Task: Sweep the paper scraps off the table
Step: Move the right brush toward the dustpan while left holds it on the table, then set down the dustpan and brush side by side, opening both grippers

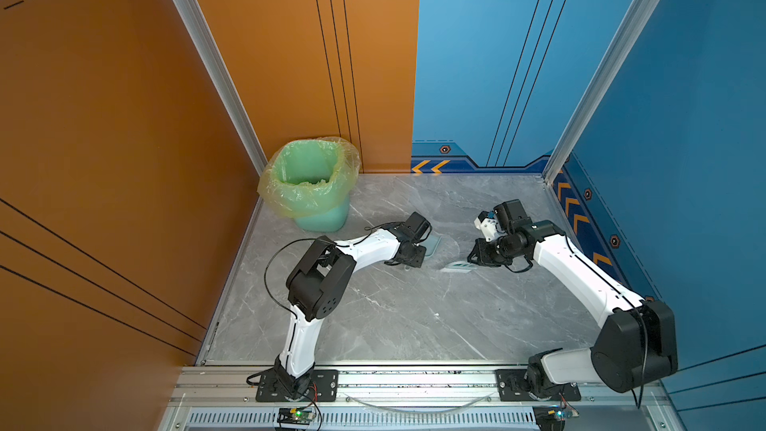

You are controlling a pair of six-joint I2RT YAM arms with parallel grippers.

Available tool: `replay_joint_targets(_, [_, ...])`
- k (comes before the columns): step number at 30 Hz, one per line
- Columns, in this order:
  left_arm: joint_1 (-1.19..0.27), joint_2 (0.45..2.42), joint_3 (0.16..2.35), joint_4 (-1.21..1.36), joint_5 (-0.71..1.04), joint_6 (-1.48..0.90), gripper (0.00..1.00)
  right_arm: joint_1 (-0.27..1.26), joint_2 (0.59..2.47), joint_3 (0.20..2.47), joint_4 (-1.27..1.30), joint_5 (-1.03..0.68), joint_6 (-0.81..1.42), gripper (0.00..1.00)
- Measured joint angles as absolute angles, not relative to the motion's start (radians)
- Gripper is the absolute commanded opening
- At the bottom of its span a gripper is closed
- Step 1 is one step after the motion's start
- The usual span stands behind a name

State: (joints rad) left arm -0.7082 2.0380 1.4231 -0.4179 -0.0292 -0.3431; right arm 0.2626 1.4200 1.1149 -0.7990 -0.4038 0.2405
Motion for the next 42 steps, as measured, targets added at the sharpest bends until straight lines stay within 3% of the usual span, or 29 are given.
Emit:
replay_joint_targets(6, [-0.686,2.038,1.409,-0.379,-0.005,-0.370,0.29,0.265,1.490,1.174,-0.831,-0.476,0.237,0.00])
replay_joint_targets(11, [-0.681,2.036,1.408,-0.361,0.016,-0.392,0.37,0.277,1.567,1.226,-0.875,-0.487,0.236,0.00])
replay_joint_targets(20, [-0.681,1.995,1.390,-0.355,0.039,-0.394,0.39,0.281,1.673,1.324,-0.938,-0.503,0.233,0.00])
replay_joint_targets(34, [-0.675,1.912,1.369,-0.359,0.029,-0.382,0.39,0.257,1.831,1.475,-0.999,-0.520,0.228,0.15])
replay_joint_targets(42, [-0.666,1.862,1.335,-0.362,0.007,-0.366,0.38,0.224,1.895,1.570,-1.074,-0.505,0.206,0.18])
